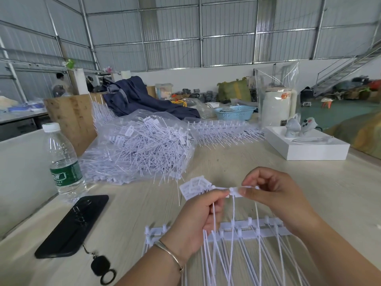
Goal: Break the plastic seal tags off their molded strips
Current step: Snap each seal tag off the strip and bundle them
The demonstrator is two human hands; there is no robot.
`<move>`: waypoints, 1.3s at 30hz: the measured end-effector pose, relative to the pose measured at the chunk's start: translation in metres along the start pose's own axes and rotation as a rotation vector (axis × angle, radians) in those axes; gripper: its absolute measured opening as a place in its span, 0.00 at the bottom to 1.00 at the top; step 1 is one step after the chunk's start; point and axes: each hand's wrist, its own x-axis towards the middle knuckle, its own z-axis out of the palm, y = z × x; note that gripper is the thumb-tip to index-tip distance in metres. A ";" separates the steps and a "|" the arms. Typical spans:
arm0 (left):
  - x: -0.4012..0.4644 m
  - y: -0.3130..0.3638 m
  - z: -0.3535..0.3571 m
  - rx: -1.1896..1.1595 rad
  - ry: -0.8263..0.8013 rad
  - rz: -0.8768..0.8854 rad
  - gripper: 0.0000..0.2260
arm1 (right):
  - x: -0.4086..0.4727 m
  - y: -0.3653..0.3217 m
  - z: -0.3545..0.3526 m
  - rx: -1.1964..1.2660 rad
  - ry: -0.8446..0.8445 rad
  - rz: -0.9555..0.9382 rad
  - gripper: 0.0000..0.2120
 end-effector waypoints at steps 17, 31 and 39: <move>-0.003 0.004 0.000 0.024 -0.033 0.008 0.09 | 0.001 0.002 -0.008 0.014 -0.079 0.083 0.08; -0.011 0.009 0.002 0.267 -0.461 -0.147 0.17 | 0.000 -0.003 -0.007 0.006 -0.236 0.216 0.18; -0.002 0.018 -0.016 -0.222 -0.300 -0.046 0.13 | 0.004 0.003 -0.042 0.189 0.069 0.256 0.13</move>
